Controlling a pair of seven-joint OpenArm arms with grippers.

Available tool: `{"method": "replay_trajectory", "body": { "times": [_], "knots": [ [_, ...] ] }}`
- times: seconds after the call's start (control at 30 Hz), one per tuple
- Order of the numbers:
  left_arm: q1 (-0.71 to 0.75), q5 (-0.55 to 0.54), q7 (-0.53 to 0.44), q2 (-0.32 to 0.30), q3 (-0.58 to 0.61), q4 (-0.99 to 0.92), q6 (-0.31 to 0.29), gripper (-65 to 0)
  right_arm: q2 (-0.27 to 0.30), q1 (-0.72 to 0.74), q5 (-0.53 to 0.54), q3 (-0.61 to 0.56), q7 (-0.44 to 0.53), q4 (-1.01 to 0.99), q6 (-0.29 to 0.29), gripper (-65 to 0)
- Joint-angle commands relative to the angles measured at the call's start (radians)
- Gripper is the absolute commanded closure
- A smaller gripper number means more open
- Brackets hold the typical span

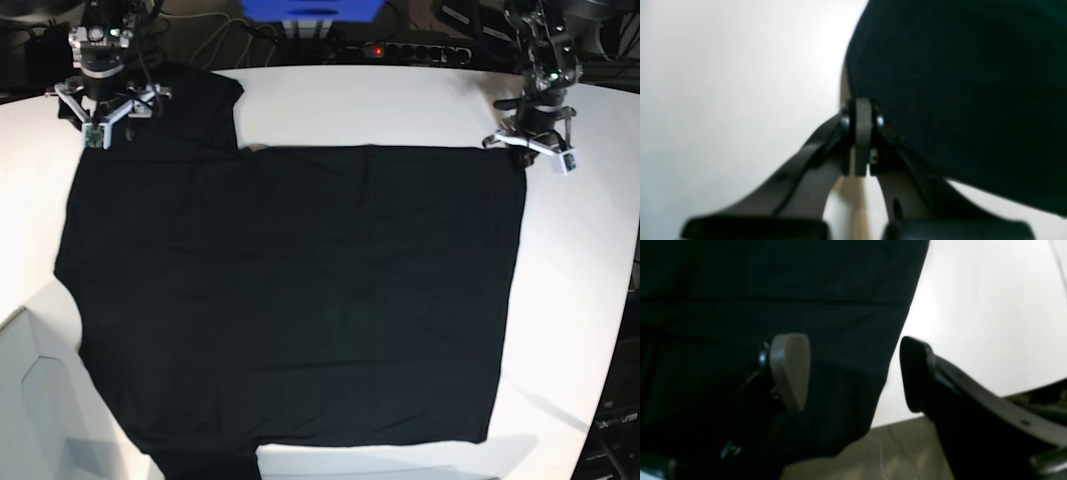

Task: Fold the T-shirt properly
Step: 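Lower both grippers onto the shirt's shoulder corners and close them, then drag the gripped shoulder edge outward with both grippers, smoothing the shirt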

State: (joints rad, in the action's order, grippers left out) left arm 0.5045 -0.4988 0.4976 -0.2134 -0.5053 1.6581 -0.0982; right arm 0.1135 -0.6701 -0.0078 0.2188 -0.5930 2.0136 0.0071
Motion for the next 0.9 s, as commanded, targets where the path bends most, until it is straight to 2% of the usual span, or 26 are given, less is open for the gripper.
{"method": "replay_trajectory", "body": {
  "times": [0.0,0.13,0.6,0.63,0.73,0.87],
  "knots": [
    [0.009,-0.004,-0.017,-0.01,-0.006,0.017,-0.001,0.0,0.007,0.006,-0.002,0.004,-0.005,0.003,0.001,-43.5],
    [0.01,-0.001,-0.017,-0.011,-0.006,0.017,-0.001,0.0,0.033,0.037,-0.002,0.006,-0.054,-0.035,0.001,-43.5],
    [0.01,0.002,-0.017,-0.016,-0.006,0.015,-0.001,0.0,0.048,0.072,-0.001,0.055,-0.052,-0.159,0.006,-43.5],
    [0.01,0.002,-0.017,-0.016,-0.006,0.015,-0.001,0.0,0.048,0.072,-0.001,0.055,-0.052,-0.159,0.027,-43.4],
    [0.012,0.002,-0.017,-0.016,-0.006,0.015,-0.001,0.0,0.044,0.072,-0.001,0.061,-0.054,-0.159,0.155,-42.3],
    [0.012,0.002,-0.017,-0.016,-0.006,0.012,-0.001,0.0,0.042,0.072,-0.001,0.061,-0.055,-0.165,0.258,-34.7]
  ]
}}
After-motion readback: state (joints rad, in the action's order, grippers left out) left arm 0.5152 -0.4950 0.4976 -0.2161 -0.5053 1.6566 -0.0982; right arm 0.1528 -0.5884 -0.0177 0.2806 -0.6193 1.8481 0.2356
